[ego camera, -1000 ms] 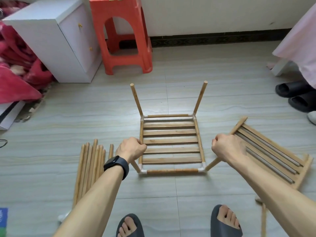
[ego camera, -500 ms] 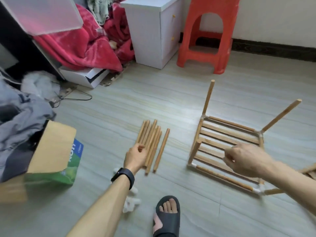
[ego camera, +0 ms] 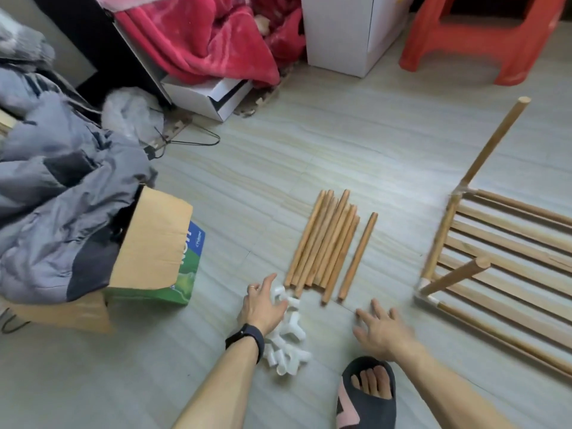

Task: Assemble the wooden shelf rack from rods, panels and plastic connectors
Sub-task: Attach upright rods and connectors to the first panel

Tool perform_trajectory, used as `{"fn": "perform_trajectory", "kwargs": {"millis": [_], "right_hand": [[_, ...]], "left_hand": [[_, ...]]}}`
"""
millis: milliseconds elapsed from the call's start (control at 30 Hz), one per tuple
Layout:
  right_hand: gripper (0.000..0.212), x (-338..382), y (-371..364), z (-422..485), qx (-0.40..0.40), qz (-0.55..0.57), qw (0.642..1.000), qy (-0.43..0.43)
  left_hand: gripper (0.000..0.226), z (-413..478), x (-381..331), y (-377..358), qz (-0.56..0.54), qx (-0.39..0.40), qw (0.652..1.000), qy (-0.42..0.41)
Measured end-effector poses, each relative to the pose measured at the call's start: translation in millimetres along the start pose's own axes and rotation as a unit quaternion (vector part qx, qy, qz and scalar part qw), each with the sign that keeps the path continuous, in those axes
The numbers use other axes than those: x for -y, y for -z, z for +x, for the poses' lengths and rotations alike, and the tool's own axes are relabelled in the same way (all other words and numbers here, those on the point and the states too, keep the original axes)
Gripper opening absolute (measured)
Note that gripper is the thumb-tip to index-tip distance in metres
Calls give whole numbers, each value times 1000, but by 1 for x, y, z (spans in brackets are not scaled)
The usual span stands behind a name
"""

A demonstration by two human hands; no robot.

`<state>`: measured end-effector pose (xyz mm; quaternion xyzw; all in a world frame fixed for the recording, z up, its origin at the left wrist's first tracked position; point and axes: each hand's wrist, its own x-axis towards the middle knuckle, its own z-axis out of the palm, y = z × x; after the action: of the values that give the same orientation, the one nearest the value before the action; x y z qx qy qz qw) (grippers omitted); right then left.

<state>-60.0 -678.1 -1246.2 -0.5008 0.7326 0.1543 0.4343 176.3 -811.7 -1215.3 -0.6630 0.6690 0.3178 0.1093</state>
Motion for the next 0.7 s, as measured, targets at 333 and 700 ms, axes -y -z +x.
{"fn": "perform_trajectory", "kwargs": {"millis": [333, 700], "right_hand": [[60, -25, -19, -3, 15, 31, 999, 23], [60, -1, 45, -57, -97, 294, 950, 43]], "left_hand": [[26, 24, -7, -23, 7, 8, 999, -37], [31, -8, -67, 38, -408, 132, 903, -14]]}}
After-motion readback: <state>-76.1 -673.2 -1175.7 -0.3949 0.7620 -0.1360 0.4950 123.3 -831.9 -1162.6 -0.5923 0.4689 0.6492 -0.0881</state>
